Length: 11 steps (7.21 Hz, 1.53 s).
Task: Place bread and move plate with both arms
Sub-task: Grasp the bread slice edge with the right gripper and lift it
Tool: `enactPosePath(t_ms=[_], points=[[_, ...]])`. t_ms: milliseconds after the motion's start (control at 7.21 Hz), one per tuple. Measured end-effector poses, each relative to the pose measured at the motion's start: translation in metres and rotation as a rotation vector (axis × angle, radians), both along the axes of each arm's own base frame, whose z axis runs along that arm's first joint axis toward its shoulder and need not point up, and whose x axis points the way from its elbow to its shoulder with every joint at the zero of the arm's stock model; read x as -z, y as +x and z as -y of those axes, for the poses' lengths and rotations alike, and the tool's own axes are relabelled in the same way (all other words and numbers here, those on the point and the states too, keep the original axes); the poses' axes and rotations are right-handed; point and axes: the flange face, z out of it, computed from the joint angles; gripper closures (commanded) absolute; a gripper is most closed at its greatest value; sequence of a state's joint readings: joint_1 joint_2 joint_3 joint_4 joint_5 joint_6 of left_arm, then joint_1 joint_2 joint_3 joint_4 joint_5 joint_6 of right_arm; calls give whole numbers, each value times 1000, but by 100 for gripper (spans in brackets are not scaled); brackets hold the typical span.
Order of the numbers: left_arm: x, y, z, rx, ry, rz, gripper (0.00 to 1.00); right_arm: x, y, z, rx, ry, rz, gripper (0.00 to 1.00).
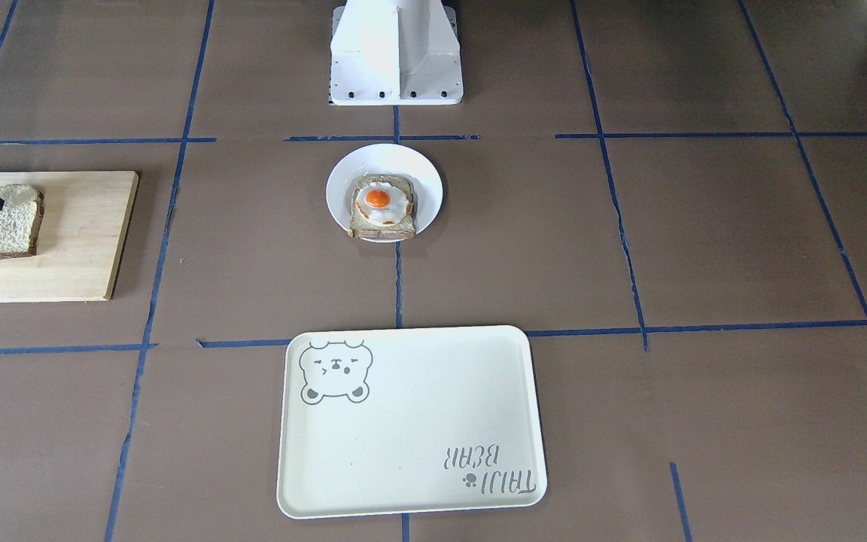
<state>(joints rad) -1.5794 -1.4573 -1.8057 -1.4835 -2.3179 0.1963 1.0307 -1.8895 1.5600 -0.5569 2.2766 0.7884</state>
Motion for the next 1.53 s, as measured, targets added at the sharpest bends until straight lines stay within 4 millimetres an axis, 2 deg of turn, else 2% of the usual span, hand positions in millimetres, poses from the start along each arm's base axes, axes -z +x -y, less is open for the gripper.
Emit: enactPosePath(t_ms=[277, 1110, 1526], points=[[0, 0, 0, 0, -1, 0, 0, 0, -1, -1, 4, 1, -1, 98], [0, 0, 0, -1, 1, 0, 0, 2, 1, -5, 16, 5, 11, 100], [1, 0, 0, -1, 2, 0, 0, 26, -1, -6, 77, 19, 136, 100]])
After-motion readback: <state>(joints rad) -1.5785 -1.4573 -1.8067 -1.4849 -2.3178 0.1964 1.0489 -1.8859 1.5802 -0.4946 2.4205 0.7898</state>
